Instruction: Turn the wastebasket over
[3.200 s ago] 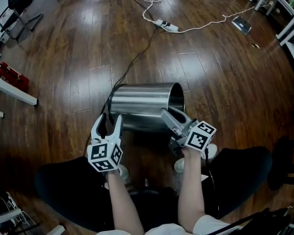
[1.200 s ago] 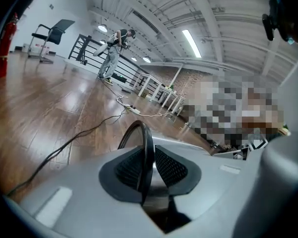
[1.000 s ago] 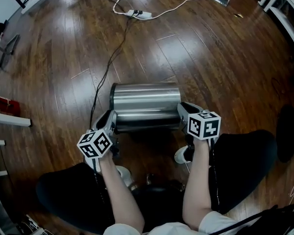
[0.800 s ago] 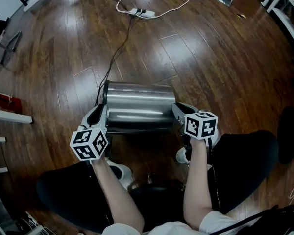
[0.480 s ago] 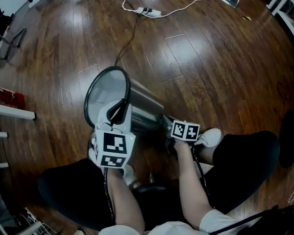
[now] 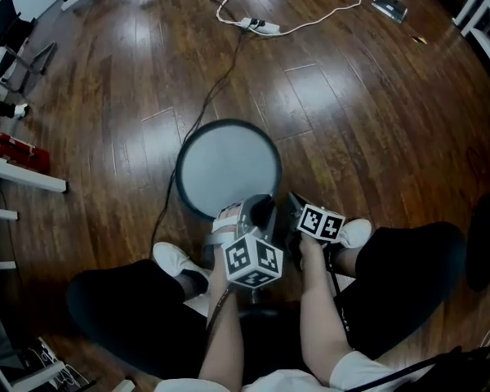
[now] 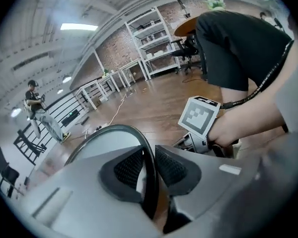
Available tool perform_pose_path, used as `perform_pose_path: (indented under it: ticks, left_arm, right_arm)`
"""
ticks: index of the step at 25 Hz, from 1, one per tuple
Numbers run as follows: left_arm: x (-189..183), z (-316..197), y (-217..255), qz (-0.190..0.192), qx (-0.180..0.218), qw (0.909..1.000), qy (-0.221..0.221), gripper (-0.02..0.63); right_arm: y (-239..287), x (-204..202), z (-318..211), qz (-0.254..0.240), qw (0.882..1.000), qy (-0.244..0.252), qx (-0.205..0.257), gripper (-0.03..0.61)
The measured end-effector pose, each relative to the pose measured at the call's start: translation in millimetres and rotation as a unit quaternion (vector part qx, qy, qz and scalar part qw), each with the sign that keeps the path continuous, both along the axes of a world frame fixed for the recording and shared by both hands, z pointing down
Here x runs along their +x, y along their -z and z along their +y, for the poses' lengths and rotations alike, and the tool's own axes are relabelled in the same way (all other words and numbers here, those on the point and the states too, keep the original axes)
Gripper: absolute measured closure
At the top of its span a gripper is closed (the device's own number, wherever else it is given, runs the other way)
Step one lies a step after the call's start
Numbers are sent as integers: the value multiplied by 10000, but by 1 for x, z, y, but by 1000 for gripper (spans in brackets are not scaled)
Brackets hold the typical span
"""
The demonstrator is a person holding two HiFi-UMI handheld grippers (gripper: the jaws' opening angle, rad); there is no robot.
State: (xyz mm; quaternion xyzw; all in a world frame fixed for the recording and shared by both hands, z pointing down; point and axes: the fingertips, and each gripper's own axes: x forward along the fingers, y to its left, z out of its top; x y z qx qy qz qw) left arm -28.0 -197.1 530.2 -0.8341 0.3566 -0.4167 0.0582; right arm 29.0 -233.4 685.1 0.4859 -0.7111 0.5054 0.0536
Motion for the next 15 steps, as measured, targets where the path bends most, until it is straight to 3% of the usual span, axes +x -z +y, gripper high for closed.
perform_pose_path:
  ticks: [5,9,12,15]
  left_arm:
    - [-3,-5,1,-80,333,9994,83,509]
    - [-15,0,33,672,782,9924,676,455]
    - [-39,16,74,1577,1289,9679,1471,503]
    - [-60,49,114,2519,1605,9317,2066,527]
  right_arm:
    - [33,-7,-6,409,9960,548,567,584]
    - [90,-1,-1,462,9909,436,1187,584]
    - [143,-9,15,420,9806,498,1846,584]
    - [191,-21,47,586,9607,928,2550,584]
